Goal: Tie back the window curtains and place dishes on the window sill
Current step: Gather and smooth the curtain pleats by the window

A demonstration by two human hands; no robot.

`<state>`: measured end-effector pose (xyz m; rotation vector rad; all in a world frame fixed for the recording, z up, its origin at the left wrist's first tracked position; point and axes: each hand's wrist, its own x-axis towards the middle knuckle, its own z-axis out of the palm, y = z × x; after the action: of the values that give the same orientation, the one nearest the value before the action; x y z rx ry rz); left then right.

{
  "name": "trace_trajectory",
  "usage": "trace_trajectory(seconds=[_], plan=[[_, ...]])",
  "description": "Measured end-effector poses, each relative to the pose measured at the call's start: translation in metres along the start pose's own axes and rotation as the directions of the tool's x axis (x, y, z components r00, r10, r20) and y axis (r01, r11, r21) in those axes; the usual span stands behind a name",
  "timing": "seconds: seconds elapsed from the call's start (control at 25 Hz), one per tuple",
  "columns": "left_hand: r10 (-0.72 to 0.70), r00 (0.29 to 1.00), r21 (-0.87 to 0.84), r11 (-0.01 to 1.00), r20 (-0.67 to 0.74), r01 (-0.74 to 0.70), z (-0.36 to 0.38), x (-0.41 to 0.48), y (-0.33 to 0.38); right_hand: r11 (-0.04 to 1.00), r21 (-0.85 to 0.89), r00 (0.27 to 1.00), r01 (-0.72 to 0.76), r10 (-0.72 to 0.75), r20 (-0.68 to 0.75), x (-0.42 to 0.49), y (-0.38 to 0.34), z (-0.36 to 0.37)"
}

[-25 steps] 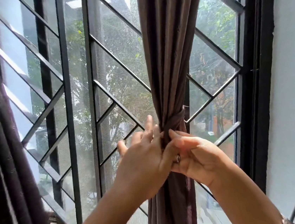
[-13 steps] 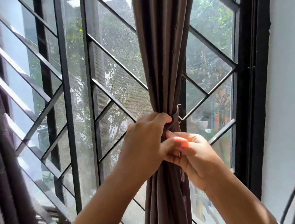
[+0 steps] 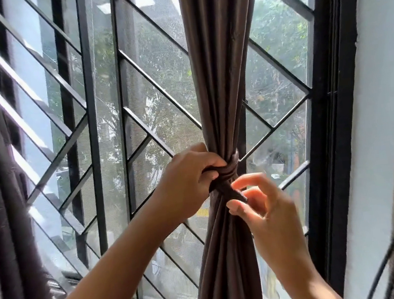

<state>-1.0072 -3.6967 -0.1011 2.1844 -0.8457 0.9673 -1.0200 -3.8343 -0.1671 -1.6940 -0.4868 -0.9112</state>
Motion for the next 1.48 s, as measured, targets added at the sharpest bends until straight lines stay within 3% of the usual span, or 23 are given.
trace_trajectory(seconds=[0.08,0.16,0.32,0.44,0.6,0.72,0.88,1.04,1.2,1.32,1.48], plan=[[-0.002,1.0,0.022,1.0,-0.018,0.002,0.001,-0.001,0.002,0.939,-0.294,0.977,0.176,-0.202,-0.061,-0.004,-0.004,-0.004],[0.015,0.999,0.05,0.999,-0.033,-0.014,0.001,-0.004,0.005,0.776,-0.49,0.878,0.397,-0.477,-0.044,0.0,-0.012,-0.01],[0.041,0.995,0.059,0.998,-0.088,-0.036,-0.001,-0.006,0.006,0.608,-0.51,0.721,0.609,-0.692,0.036,0.029,-0.026,-0.016],[0.05,0.993,0.06,0.997,-0.111,-0.043,-0.001,-0.01,0.005,0.578,-0.503,0.682,0.642,-0.731,0.031,0.052,-0.029,-0.008],[-0.016,0.992,-0.074,0.997,-0.127,0.006,-0.003,-0.016,0.003,0.594,-0.445,0.667,0.67,-0.745,0.009,0.068,-0.024,0.006],[-0.061,0.974,-0.055,0.997,-0.218,0.05,-0.003,-0.016,0.001,0.629,-0.377,0.664,0.679,-0.746,-0.049,0.07,-0.019,0.014],[-0.108,0.97,-0.078,0.993,-0.219,0.093,-0.004,-0.015,0.002,0.521,-0.433,0.558,0.736,-0.828,-0.049,0.073,-0.009,0.016],[-0.125,0.975,-0.057,0.992,-0.186,0.116,-0.009,-0.012,0.002,0.378,-0.471,0.477,0.797,-0.872,0.108,0.067,0.005,0.012],[-0.154,0.982,-0.031,0.988,-0.112,0.151,-0.015,-0.006,0.003,0.236,-0.588,0.45,0.774,-0.858,0.248,0.07,0.002,0.01],[-0.155,0.98,-0.033,0.988,-0.127,0.152,-0.017,-0.007,0.003,0.214,-0.655,0.451,0.724,-0.866,0.216,0.069,0.0,0.014],[-0.215,0.95,-0.142,0.972,-0.227,0.186,-0.008,-0.012,0.003,0.262,-0.667,0.477,0.697,-0.864,0.159,0.067,-0.003,0.014]])
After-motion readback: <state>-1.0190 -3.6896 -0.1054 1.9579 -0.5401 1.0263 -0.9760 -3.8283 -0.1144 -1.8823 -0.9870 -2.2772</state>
